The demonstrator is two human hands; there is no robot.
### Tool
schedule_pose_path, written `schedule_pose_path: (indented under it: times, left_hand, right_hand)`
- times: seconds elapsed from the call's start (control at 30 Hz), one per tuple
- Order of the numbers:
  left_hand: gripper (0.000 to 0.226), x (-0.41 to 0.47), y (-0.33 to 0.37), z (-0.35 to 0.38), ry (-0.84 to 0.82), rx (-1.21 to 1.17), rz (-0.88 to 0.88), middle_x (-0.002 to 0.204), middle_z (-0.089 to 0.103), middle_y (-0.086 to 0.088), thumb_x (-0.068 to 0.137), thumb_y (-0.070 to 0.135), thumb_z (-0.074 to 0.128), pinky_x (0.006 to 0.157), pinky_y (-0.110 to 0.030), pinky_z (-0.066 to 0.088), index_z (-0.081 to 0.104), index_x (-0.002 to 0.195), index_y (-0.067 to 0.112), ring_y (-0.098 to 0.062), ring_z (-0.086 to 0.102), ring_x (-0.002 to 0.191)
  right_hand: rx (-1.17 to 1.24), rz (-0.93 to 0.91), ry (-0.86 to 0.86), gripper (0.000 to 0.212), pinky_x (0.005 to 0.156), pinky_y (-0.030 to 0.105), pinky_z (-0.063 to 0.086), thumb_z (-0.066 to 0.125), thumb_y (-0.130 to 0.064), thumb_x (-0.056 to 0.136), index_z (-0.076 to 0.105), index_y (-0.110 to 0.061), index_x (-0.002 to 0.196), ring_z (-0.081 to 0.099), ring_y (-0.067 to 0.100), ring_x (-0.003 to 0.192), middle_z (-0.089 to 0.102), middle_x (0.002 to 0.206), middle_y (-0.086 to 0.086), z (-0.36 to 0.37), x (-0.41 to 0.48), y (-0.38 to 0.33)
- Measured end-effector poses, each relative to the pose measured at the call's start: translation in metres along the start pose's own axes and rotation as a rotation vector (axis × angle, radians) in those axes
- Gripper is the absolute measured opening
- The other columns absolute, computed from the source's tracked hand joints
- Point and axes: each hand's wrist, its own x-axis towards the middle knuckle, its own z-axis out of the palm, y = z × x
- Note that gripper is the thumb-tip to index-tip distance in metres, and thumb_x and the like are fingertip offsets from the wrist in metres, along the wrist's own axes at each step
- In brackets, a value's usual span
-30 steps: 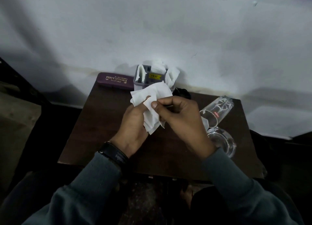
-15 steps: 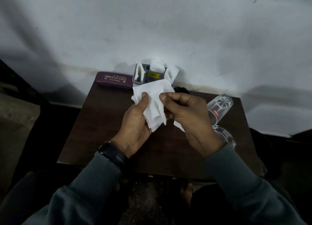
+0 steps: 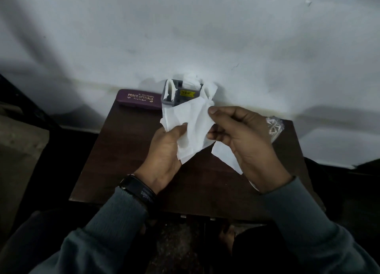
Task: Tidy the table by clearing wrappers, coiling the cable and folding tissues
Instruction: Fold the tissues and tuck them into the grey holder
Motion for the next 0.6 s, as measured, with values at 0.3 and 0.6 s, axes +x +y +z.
schedule_pose_path:
  times: [0.3,0.6]
  left_hand:
    - [0.046,-0.002,0.006,0.002,-0.099,-0.271,-0.045,0.122,0.071,-0.012,0.109,0.031,0.035,0.109,-0.041,0.048,0.055,0.140,0.003,-0.023,0.069,0.114]
    - [0.071,-0.005,0.008,0.004,-0.224,-0.373,-0.080,0.153,0.051,-0.016,0.101,0.059,0.037,0.121,-0.054,0.033,0.045,0.153,0.011,-0.035,0.049,0.142]
  right_hand:
    - [-0.035,0.010,0.010,0.009,0.069,0.032,0.058,0.076,-0.011,0.090,0.078,-0.003,0.086,0.062,0.019,0.059,0.064,0.067,0.011,0.010,0.005,0.012]
    - [0.004,-0.005,0.131,0.010,0.066,0.028,0.062,0.073,-0.015,0.094,0.075,-0.005,0.094,0.073,0.021,0.073,0.074,0.080,0.011,-0.006,0.013,-0.004]
